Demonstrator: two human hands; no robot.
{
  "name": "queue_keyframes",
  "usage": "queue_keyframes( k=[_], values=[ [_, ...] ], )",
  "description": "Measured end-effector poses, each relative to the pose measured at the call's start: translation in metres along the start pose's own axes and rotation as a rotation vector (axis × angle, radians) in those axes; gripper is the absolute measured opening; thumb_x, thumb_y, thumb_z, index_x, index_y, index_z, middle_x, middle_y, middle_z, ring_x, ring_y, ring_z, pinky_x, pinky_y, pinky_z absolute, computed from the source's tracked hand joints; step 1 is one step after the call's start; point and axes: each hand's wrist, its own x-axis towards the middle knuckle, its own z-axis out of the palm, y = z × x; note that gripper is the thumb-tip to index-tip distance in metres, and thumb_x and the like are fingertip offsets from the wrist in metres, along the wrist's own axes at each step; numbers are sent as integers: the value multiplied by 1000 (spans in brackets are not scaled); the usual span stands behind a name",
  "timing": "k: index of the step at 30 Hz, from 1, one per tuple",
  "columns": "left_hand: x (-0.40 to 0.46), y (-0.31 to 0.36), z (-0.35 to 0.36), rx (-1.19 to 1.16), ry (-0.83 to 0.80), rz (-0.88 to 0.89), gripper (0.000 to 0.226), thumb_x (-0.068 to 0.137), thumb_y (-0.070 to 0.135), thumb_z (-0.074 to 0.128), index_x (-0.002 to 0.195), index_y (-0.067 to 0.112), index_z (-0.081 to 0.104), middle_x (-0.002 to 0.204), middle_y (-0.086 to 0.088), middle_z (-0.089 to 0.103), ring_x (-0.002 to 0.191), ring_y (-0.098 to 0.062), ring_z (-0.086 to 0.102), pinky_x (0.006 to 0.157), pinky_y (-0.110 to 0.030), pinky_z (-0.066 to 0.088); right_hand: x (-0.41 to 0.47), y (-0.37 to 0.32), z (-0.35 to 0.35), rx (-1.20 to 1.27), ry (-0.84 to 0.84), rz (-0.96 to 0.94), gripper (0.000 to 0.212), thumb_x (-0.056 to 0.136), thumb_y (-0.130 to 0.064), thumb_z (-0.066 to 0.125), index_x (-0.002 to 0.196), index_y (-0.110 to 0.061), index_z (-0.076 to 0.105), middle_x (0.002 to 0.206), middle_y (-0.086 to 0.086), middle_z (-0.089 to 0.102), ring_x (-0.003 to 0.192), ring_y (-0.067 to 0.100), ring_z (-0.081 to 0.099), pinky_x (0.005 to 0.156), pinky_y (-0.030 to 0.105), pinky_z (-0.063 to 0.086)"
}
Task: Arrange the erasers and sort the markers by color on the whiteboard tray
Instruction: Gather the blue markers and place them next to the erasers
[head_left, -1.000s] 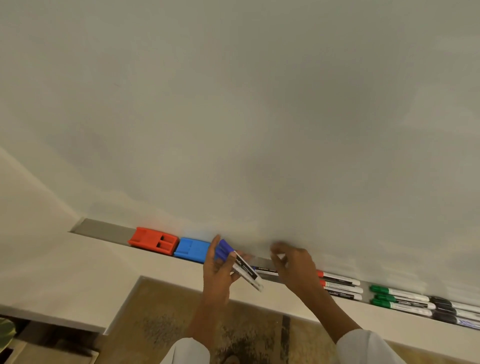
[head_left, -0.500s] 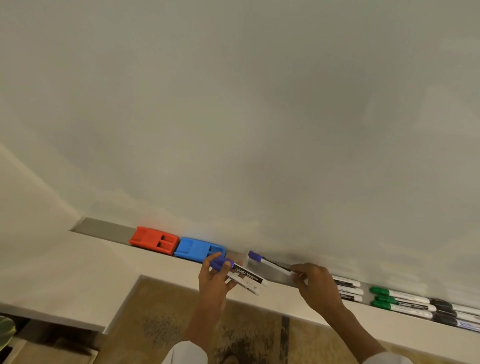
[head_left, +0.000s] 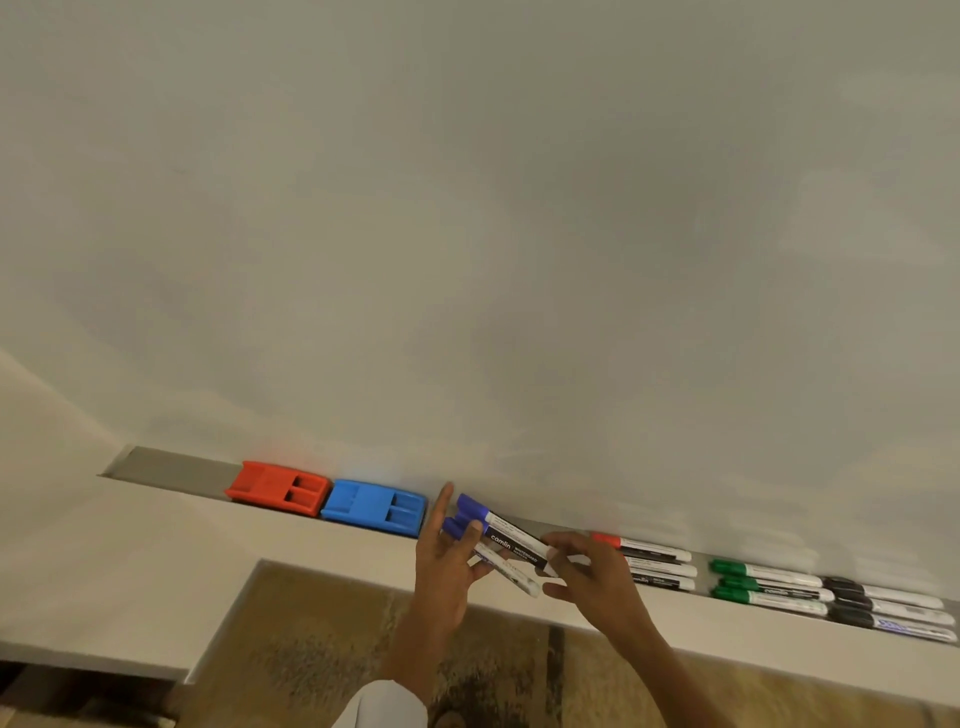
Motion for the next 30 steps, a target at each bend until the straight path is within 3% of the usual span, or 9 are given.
queue_keyframes(
  k=[5,10,13,15,17,19,23,26,30],
  values=[
    [4,-6,14,68,13,-4,50,85,7,66,131,24,55,125,-11,62,104,-30,67,79,-48,60,7,4,-15,13,-23,32,19,93,-6,59,97,-19,73,96,7,71,80,12,74,66,24,60],
    [12,-20,29,37,177,-12,48,84,6,68,129,18,57,122,-13,62,98,-30,67,74,-45,61,20,12,-17,3,104,67,14,93,-12,61,105,-11,69,103,12,71,85,19,73,74,31,63],
    [17,-32,35,43,293,14,49,84,3,67,131,12,55,127,-16,59,103,-35,63,76,-45,59,27,14,-7,-78,161,95,25,89,-24,68,110,-12,64,105,8,71,80,11,70,67,19,59],
    [19,-38,40,77,368,33,51,84,5,68,132,11,53,129,-17,57,103,-34,61,73,-41,59,30,13,1,-155,168,87,36,83,-31,74,113,-14,60,103,0,69,74,2,64,60,7,48],
    [21,-41,47,155,437,37,50,85,8,67,133,12,52,130,-17,56,105,-34,60,77,-43,59,33,14,9,-190,176,74,44,80,-32,77,115,-15,59,101,-1,68,73,4,62,57,5,43],
    [21,-42,55,252,485,37,48,87,12,66,133,14,51,132,-18,56,111,-36,59,89,-50,56,36,16,16,-206,193,76,44,79,-28,79,115,-13,60,103,3,71,75,8,63,60,6,45],
    [19,-39,71,377,517,43,52,89,11,63,138,11,46,136,-18,54,121,-38,54,100,-47,49,37,21,23,-189,269,88,41,76,-18,81,113,-9,64,105,6,74,84,15,68,75,19,53],
    [18,-38,78,433,518,40,55,89,11,62,140,8,42,138,-23,45,121,-39,51,97,-44,48,37,22,26,-153,283,92,41,76,-15,81,113,-9,66,106,6,74,91,18,71,81,25,56],
    [18,-31,81,517,508,58,48,92,15,59,136,3,44,139,-24,35,117,-38,50,96,-40,47,36,20,28,-130,312,108,42,75,-14,82,113,-9,66,104,5,74,87,16,70,76,21,54]
  ],
)
